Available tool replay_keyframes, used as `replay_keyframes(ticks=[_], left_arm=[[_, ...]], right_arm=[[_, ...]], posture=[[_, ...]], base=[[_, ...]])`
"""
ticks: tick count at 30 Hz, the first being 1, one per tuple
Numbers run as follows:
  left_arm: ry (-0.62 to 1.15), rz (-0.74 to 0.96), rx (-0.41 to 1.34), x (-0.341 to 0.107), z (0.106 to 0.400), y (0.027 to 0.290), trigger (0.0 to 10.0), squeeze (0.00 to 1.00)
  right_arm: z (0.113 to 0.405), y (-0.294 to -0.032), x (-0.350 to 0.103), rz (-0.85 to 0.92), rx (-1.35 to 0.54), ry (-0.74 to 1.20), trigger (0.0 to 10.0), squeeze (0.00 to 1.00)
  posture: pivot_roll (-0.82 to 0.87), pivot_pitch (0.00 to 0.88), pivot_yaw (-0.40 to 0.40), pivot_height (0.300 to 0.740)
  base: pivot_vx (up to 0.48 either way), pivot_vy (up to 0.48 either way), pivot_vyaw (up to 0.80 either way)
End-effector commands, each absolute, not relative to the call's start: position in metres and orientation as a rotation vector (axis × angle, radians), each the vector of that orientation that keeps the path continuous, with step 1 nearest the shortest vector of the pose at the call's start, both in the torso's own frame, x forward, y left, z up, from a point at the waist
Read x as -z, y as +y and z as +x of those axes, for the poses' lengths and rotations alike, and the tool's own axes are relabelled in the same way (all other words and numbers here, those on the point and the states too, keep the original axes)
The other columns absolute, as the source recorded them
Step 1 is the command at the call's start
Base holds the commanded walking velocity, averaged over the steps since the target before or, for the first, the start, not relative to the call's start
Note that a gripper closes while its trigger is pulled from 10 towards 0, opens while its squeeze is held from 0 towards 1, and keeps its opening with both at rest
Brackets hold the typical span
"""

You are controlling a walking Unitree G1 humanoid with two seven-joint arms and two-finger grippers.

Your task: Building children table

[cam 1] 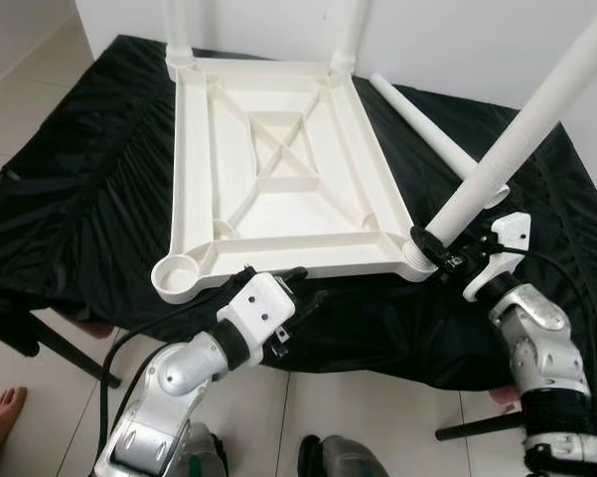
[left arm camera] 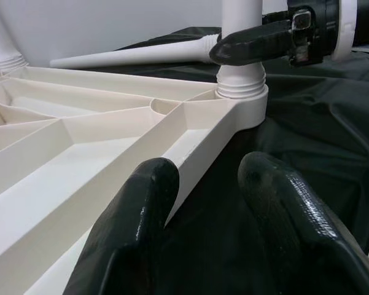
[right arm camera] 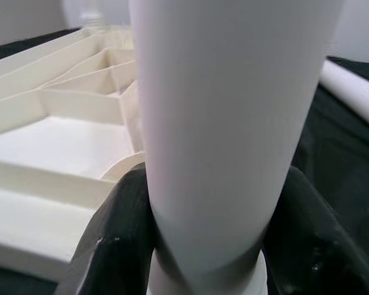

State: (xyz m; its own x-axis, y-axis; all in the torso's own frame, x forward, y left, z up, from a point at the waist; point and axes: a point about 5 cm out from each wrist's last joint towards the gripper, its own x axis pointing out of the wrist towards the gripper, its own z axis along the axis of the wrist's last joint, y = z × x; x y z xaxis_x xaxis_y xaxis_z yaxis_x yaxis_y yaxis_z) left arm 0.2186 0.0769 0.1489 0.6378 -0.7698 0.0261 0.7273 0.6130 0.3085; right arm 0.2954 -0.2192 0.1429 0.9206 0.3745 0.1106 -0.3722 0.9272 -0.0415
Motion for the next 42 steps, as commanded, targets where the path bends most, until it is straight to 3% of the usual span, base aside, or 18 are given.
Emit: replay_keyframes(ticks=[1, 15, 21, 31, 32, 42], left_arm=[[-0.161, 0.274, 0.833, -0.149, 0.219, 0.076, 10.0, 0.00], [-0.169, 0.276, 0.832, -0.150, 0.222, 0.074, 10.0, 0.00], [-0.173, 0.279, 0.829, -0.151, 0.223, 0.074, 10.0, 0.00], [-0.173, 0.277, 0.826, -0.151, 0.224, 0.074, 10.0, 0.00], [-0.175, 0.277, 0.828, -0.151, 0.224, 0.074, 10.0, 0.00], [-0.178, 0.280, 0.833, -0.151, 0.225, 0.073, 10.0, 0.00]], right_arm=[[0.296, -0.215, -0.148, -0.016, -0.357, -0.141, 10.0, 0.00], [0.304, -0.166, -0.131, 0.099, 0.088, -0.086, 10.0, 0.00], [0.305, -0.159, -0.132, 0.072, 0.242, -0.075, 10.0, 0.00], [0.304, -0.149, -0.135, 0.080, 0.257, -0.079, 10.0, 0.00], [0.303, -0.147, -0.136, 0.096, 0.239, -0.092, 10.0, 1.00], [0.301, -0.150, -0.141, 0.110, 0.184, -0.129, 10.0, 1.00]], posture=[[0.03, 0.094, -0.082, 0.740], [0.03, 0.086, -0.095, 0.740], [0.04, 0.084, -0.100, 0.740], [0.04, 0.083, -0.100, 0.740], [0.03, 0.078, -0.096, 0.740], [0.04, 0.065, -0.098, 0.740]], base=[[0.000, 0.000, 0.00], [0.000, 0.000, 0.00], [0.000, 0.000, 0.00], [0.000, 0.000, 0.00], [0.000, 0.000, 0.00], [0.000, 0.000, 0.00]])
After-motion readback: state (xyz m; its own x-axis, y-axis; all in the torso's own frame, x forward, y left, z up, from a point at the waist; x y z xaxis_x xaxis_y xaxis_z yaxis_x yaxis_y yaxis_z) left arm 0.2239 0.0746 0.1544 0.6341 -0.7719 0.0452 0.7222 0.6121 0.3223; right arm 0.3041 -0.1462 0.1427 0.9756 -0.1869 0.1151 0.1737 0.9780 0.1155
